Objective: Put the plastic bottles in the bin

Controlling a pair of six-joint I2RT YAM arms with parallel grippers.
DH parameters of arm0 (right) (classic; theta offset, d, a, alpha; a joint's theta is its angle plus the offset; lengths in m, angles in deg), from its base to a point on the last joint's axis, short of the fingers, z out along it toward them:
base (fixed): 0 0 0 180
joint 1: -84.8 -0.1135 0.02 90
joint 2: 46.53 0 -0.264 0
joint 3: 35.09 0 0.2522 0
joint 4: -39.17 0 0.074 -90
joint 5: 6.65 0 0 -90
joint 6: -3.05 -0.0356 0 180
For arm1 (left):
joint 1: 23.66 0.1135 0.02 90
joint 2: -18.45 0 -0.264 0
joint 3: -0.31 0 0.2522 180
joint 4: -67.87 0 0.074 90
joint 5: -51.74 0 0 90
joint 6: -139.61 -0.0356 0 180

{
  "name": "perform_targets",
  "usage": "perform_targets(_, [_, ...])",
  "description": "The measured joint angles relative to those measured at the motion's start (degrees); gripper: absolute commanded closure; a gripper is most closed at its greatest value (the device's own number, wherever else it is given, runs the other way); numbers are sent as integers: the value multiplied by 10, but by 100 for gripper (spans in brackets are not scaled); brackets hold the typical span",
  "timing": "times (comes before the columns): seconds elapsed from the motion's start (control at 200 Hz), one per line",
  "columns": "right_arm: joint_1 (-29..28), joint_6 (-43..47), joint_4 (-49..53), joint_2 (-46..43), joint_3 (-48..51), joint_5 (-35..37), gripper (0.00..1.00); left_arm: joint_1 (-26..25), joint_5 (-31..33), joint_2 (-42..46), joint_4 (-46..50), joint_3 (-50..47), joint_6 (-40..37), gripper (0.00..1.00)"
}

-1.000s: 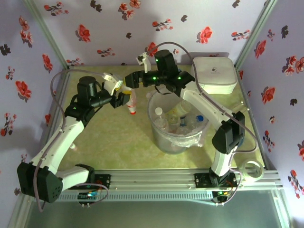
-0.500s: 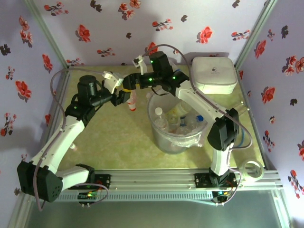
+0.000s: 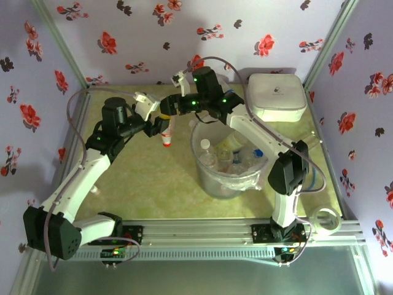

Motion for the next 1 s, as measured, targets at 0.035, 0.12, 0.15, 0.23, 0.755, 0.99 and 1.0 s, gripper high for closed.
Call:
perform_targets(0.035, [0,0,3,0,0,9,55,0,2,1,-6,0,-1,2])
perform_targets(0.12, [1,0,9,0,0,26,56,0,6,8,-15,-3,0,0])
perform_targets(0.15, [3,0,9,0,0,31,57,0,7,13,-17,-6,0,0])
perform_targets(0.23, [6,0,9,0,0,42,58,0,9,31,-22,-18,1,0])
perform_targets(0.755, [105,-30,-14,-124,-45,66,60,-2,10,94,-24,-23,48,0])
perform_targets(0.99, [136,27,58,-278,-45,117,62,-44,-20,65,-79,-16,84,0])
perform_targets(1.0, [136,30,64,-282,-45,121,62,-47,-22,61,-82,-15,85,0])
